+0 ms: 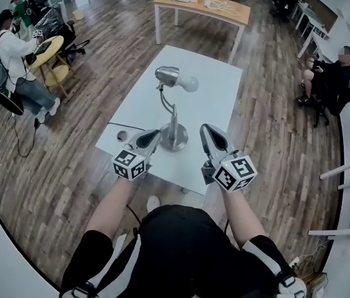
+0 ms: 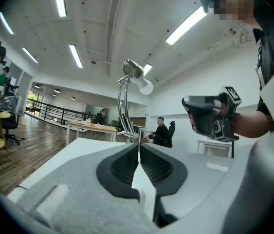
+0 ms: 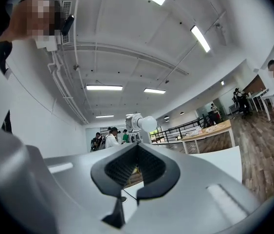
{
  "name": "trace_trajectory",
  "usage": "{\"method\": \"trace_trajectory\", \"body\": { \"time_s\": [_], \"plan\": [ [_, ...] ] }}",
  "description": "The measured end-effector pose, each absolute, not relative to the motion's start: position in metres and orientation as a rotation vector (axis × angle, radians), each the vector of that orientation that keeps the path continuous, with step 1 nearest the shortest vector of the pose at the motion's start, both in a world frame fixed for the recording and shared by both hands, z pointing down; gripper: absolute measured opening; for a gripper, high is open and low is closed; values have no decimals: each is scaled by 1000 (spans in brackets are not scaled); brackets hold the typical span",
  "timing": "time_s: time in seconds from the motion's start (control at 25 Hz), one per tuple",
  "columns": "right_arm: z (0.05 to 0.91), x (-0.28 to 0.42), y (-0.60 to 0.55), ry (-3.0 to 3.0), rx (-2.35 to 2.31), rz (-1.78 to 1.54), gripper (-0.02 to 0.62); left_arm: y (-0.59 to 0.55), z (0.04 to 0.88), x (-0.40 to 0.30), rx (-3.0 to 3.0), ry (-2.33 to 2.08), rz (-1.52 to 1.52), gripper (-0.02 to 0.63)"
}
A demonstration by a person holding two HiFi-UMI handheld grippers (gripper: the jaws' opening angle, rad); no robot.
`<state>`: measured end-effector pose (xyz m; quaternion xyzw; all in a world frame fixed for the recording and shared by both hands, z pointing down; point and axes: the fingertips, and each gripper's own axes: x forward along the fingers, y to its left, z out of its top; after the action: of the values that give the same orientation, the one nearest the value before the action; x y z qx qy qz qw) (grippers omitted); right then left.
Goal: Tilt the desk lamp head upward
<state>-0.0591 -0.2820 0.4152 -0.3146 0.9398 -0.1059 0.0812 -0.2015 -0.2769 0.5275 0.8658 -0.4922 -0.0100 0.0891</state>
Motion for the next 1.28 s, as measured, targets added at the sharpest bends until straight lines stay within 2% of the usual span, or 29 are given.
{"method": "trace_trajectory", "body": {
  "time_s": [0.2,0.64,1.28],
  "plan": [
    [415,-32,-261,2843,-868,-291,5,-242,500,-187,2512,-1604,-146,0],
    [424,3,-202,2877,-702,-364,5,-149,479,-158,2414,-1797,-182,0],
    [430,-10,-150,2889,-693,-435,5,-59,461,-180,2343,-1962,-172,0]
  ]
}}
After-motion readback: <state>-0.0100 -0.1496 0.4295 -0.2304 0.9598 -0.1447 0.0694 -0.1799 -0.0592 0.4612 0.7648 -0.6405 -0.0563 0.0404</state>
